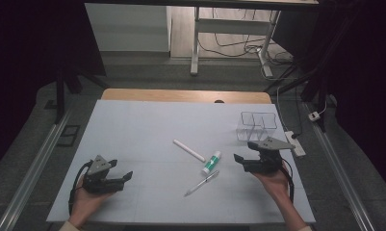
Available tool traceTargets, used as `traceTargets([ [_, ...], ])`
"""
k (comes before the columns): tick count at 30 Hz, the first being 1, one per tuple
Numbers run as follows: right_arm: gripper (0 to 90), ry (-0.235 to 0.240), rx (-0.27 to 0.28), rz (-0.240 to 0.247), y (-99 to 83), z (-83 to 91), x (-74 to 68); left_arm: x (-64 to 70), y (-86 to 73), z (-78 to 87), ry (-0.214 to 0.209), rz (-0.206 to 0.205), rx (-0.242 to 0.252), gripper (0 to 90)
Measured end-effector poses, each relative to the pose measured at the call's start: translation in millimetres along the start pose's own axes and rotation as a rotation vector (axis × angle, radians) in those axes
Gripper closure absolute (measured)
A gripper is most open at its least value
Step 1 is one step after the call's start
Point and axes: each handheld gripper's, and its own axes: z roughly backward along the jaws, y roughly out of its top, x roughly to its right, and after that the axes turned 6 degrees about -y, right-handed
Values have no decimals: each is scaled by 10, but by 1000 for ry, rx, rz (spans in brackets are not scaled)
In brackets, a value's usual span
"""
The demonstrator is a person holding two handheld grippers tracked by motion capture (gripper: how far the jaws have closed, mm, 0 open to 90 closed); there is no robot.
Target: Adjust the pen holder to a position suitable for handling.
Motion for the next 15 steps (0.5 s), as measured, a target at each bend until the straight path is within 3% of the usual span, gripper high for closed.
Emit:
traceTargets([
  [4,241,-7,-6,8,85,-59,6,-6,2,10,1,1,7,233],
  [10,252,-15,-10,-19,209,-87,51,-14,10,31,3,8,14,232],
  [15,260,-51,-36,-1,393,-102,146,-40,16,92,6,18,39,234],
])
